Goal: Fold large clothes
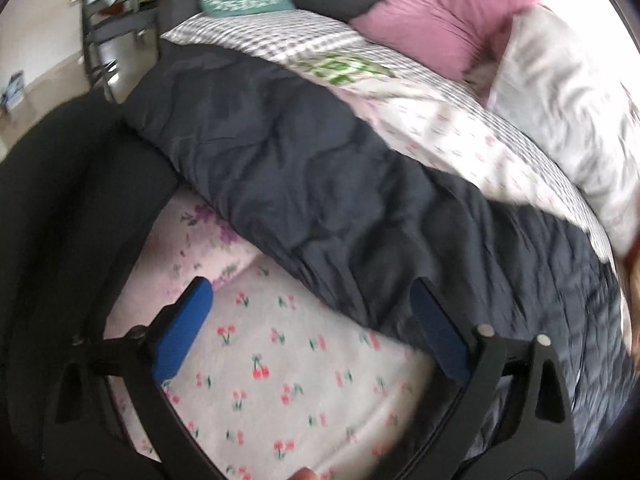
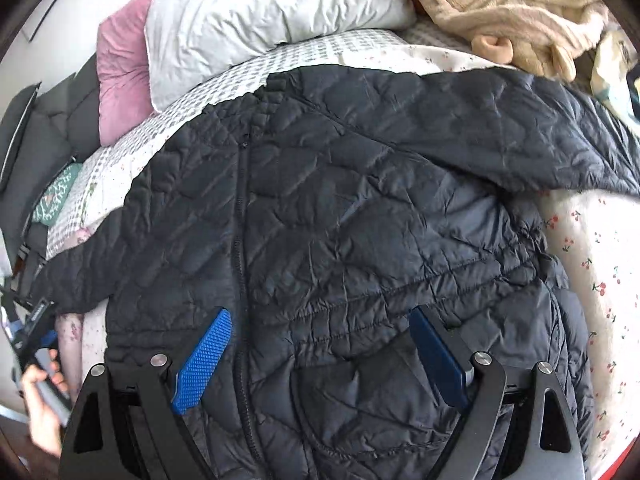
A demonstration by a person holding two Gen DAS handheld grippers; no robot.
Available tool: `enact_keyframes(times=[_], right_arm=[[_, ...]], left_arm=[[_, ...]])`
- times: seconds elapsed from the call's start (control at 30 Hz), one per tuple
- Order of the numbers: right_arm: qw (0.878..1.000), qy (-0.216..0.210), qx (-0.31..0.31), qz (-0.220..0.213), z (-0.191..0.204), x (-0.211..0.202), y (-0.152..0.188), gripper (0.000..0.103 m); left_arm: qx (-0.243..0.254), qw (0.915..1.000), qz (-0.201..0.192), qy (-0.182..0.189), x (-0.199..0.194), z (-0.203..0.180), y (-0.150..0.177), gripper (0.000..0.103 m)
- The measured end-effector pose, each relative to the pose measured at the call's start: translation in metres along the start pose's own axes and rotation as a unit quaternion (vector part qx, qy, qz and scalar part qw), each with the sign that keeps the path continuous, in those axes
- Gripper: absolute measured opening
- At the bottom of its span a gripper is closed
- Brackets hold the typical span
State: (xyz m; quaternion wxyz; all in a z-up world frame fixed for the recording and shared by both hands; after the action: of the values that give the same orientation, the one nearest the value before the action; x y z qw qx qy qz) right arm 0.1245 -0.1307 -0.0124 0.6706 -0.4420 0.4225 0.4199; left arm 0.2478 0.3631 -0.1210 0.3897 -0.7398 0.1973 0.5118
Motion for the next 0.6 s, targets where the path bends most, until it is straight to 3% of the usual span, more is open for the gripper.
enact_keyframes(times=[0.13,0.23,0.27,0.3,0.33,0.43,0.53,0.6], right_arm=[[1.0,0.002,0.015,0.003,-0.008,0.003,-0.002,0.092],[1.0,0.002,0.001,0.019,-0.003,0.012,0.002,0.092],[1.0,0.006,-0.007,0.022,-0.001,0.014,0.003,0.092],[1.0,0.01,-0.013,0.024,0.001,0.016,0.003,0.092],[0.999,0.012,-0.018,0.025,0.003,0.017,0.003,0.092],[0.999,0.01,-0.024,0.024,0.006,0.017,0.001,0.092],[0.999,0.007,-0.022,0.023,0.006,0.018,0.0,0.092],[1.0,0.006,-0.019,0.024,0.005,0.018,-0.001,0.092]], left_arm=[[-0.045,0.9988,-0.016,0.007,0.011,0.01,-0.015,0.086],[-0.072,0.9968,-0.029,0.018,0.018,0.016,-0.029,0.067],[-0.079,0.9961,-0.033,0.02,0.019,0.019,-0.034,0.05],[-0.086,0.9955,-0.036,0.021,0.02,0.023,-0.038,0.026],[-0.091,0.9947,-0.042,0.024,0.018,0.026,-0.042,0.014],[-0.095,0.9895,-0.09,0.062,-0.01,0.019,-0.055,0.007],[-0.052,0.9829,-0.154,0.087,-0.058,-0.011,-0.063,0.006],[-0.014,0.9779,-0.176,0.112,-0.084,-0.041,-0.062,0.006]])
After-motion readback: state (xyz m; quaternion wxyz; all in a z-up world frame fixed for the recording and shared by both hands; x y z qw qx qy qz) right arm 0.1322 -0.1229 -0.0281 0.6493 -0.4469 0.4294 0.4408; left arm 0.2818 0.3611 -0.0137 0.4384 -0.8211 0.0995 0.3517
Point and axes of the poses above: each gripper's, at about its wrist camera, not at the fingertips, and x roughly the way its jaws point, z to its left, y to its underside, the point moved 10 cm from there along x, roughly the way its jaws point, and after that the axes turned 14 degrees about z, right-handed, at the moved point
